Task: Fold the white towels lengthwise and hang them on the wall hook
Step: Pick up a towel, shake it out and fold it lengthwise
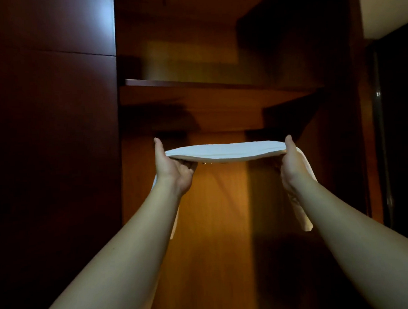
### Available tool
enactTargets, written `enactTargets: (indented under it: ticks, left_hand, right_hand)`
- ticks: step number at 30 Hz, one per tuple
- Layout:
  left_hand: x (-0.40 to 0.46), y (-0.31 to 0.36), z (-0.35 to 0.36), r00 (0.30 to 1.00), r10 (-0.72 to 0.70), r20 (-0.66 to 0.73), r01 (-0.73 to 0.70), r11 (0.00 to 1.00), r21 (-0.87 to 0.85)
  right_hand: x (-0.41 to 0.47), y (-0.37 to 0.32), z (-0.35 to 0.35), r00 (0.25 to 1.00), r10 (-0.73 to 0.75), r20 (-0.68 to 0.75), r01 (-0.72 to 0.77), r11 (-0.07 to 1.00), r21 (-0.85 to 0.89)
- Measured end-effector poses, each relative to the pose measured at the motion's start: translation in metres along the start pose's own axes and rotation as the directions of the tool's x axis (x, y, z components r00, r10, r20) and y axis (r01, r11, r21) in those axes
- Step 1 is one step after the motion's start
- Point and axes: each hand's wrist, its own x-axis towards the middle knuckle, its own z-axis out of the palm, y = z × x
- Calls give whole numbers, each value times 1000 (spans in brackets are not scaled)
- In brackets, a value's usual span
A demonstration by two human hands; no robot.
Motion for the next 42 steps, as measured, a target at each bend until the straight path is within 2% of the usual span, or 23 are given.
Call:
enactTargets:
  ticks: [12, 17, 21, 30, 37, 42]
  left_hand:
    - [103, -15, -44, 999, 36, 20, -38, 989, 141]
    - [158, -23, -56, 996, 90, 8, -90, 980, 176]
    - [202, -27, -65, 994, 108, 0, -105, 970, 220]
    - [270, -37, -80, 990, 136, -45, -118, 953, 277]
    - [298, -43, -91, 977, 186, -109, -157, 961, 229]
    - [297, -62, -101, 977, 129, -169, -86, 966, 245]
  right_hand:
    - [104, 34, 56, 996, -3, 87, 6, 999, -37]
    - [154, 49, 75, 965, 42, 258, -46, 999, 10]
    - [195, 63, 94, 939, 70, 337, -89, 995, 39]
    - [265, 101, 126, 910, 113, 398, -156, 985, 78]
    - [291, 120, 144, 878, 173, 446, -236, 968, 89]
    - [300, 147, 137, 891, 266, 369, -286, 958, 0]
